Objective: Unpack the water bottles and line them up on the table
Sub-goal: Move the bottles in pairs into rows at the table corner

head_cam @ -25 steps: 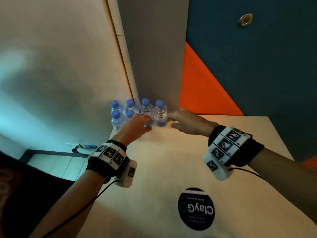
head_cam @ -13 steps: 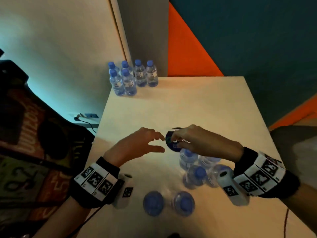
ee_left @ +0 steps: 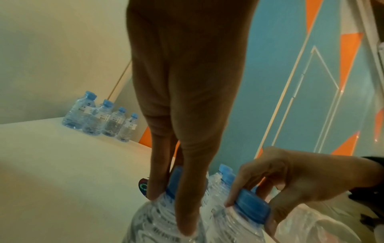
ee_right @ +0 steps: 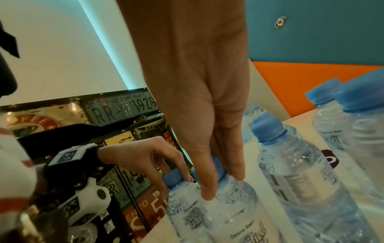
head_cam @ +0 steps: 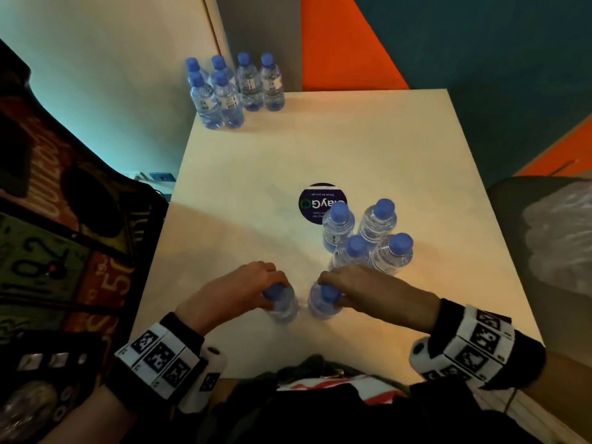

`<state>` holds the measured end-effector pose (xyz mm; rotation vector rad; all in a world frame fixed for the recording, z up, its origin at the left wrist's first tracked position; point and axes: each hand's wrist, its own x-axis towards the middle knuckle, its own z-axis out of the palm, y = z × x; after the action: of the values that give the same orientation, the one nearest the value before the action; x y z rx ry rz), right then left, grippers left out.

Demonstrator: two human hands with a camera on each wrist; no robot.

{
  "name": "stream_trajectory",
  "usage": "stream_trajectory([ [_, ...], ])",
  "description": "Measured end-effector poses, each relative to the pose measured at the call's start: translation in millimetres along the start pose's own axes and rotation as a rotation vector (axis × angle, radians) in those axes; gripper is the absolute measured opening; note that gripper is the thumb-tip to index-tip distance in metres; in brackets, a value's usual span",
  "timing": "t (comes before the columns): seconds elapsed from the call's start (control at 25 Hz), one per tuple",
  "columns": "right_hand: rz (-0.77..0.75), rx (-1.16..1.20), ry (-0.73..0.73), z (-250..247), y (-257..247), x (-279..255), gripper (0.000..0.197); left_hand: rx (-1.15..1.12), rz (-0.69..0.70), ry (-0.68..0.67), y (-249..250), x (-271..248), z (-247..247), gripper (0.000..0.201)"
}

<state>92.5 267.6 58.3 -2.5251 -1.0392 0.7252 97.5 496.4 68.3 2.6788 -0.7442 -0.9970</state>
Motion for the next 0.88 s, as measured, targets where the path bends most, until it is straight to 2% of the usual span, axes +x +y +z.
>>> stream_trajectory([
  [0.2,-0.036,0.091,0.081,-28.3,2.5,10.6,0.011,-0.044,-0.055,0.138,-20.9,8.1,-30.2,0.042],
  [0.32,0.016,0.054,0.099,-63.9,1.5,27.3,0.020,-0.071,-0.060,0.288,-41.0,24.1,-67.3,0.037],
  [0.44,0.011,0.011,0.181,-108.5,3.9,52.6,0.027,-0.017,-0.068,0.388,-71.0,56.0,-104.6,0.036],
  [0.56,0.025,0.001,0.237,-150.1,19.6,92.7,0.033,0.055,-0.104,0.428,-101.9,99.5,-144.7,0.039],
  [0.68,0.118,-0.019,0.251,-180.5,45.6,151.9,0.037,0.094,-0.132,0.427,-123.5,145.9,-181.4,0.040],
  [0.88,0.268,-0.035,0.264,-212.7,94.5,246.7,0.034,0.063,-0.189,0.449,-160.6,206.4,-215.2,0.033],
])
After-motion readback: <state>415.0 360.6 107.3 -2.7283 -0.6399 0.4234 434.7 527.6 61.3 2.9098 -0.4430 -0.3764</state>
